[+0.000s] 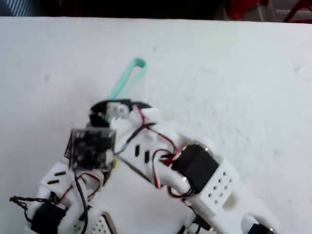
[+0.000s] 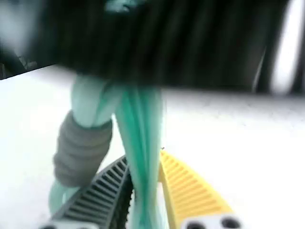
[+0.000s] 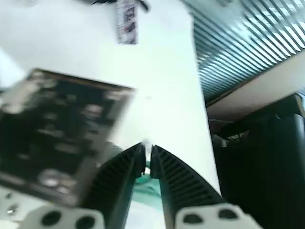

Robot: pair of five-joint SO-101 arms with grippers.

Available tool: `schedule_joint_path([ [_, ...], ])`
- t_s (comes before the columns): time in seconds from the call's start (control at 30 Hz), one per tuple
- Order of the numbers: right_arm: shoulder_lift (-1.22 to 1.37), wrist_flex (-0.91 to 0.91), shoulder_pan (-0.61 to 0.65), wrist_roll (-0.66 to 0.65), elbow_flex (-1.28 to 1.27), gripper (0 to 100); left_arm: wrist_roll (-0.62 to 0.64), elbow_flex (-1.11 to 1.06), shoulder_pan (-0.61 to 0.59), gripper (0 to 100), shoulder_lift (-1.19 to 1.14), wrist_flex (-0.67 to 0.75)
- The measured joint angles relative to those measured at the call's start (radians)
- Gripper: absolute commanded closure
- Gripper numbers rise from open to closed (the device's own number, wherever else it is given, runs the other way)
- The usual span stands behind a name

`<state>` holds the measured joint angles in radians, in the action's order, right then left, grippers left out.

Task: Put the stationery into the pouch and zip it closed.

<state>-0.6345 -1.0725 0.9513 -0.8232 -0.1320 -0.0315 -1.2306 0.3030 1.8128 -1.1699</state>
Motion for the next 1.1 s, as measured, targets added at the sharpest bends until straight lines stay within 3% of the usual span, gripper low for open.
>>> schedule_joint_path([
  [0.3, -0.008, 0.058, -0.104, 0.072, 0.000, 98.1, 0.000, 0.000, 0.000, 93, 0.000, 0.000],
  [0.57, -0.008, -0.006, -0.069, 0.074, 0.032, 96.8, 0.000, 0.000, 0.000, 93, 0.000, 0.000],
  [0.77, -0.009, -0.117, -0.063, 0.075, 0.097, 75.2, 0.000, 0.000, 0.000, 93, 0.000, 0.000],
  [1.0, -0.009, -0.310, 0.051, 0.074, 0.161, 73.5, -0.020, 0.000, 0.000, 93, 0.000, 0.000],
  [1.1, -0.009, -0.311, 0.055, 0.074, 0.146, 67.9, -0.026, 0.000, 0.002, 93, 0.000, 0.000],
])
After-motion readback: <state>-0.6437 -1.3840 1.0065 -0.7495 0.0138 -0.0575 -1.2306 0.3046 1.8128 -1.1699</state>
